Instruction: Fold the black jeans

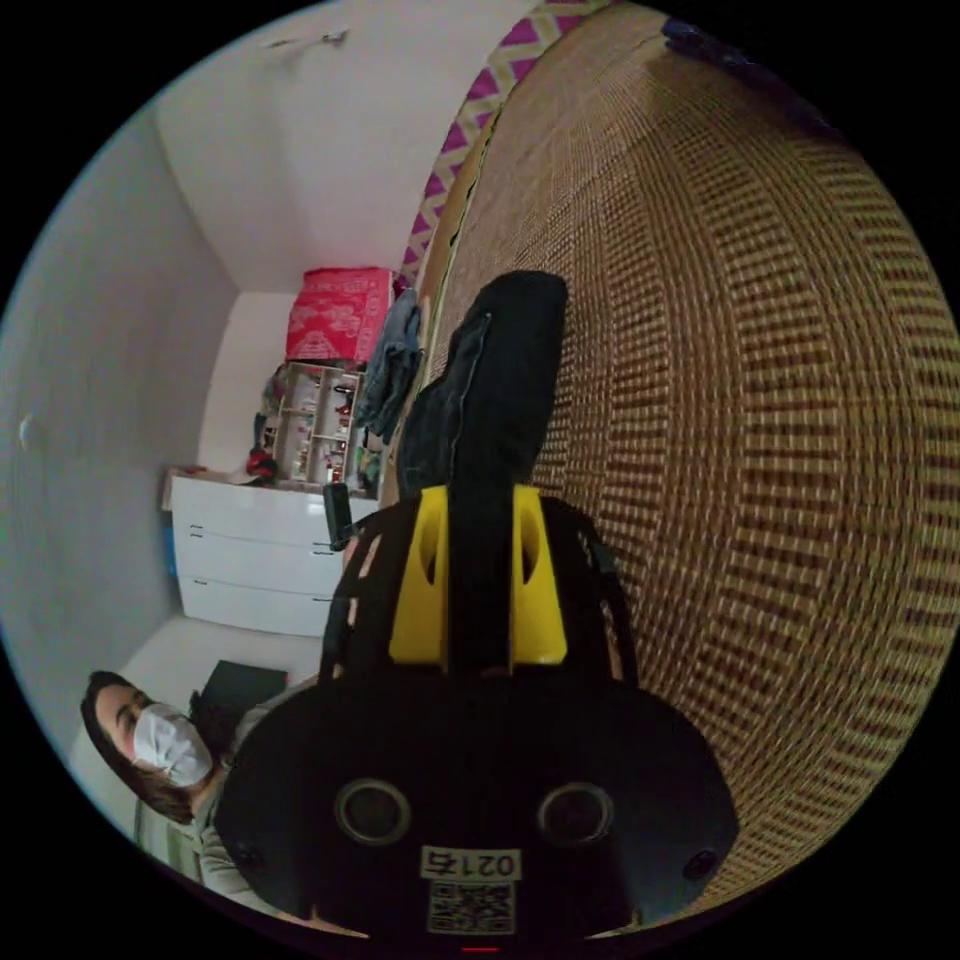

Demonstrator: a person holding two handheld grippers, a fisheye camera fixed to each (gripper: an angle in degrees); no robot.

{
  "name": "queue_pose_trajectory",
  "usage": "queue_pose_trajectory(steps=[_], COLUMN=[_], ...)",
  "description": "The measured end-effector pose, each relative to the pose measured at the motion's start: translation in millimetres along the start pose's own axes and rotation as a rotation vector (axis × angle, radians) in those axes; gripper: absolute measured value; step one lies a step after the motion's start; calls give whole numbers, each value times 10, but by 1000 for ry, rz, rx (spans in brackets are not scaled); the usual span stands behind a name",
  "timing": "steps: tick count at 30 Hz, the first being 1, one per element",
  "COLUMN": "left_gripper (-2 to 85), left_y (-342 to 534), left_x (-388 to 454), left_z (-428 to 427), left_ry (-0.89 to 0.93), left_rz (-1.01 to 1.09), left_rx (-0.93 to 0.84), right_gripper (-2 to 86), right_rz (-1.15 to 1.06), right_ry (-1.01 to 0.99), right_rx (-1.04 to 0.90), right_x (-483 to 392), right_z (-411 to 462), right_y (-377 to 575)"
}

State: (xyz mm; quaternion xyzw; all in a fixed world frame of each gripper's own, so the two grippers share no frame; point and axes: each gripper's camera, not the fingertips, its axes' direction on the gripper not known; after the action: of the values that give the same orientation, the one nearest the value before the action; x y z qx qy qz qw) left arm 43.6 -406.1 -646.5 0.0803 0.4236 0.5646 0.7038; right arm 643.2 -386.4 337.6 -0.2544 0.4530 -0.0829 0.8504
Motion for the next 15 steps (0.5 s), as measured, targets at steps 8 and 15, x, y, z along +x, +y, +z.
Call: queue_pose_trajectory(steps=[8,15], left_gripper=[55,56], left_y=[-13,-463], left_x=[155,49], left_z=[-902,-2694], left_ry=[117,-28], left_rz=[90,105], left_rx=[160,472], right_gripper=[58,59], right_rz=[-293,-553], right_ry=[178,95], right_rx=[-55,-124], right_x=[-1168,-2783], right_z=[62,1156], right_y=[-376,-1706])
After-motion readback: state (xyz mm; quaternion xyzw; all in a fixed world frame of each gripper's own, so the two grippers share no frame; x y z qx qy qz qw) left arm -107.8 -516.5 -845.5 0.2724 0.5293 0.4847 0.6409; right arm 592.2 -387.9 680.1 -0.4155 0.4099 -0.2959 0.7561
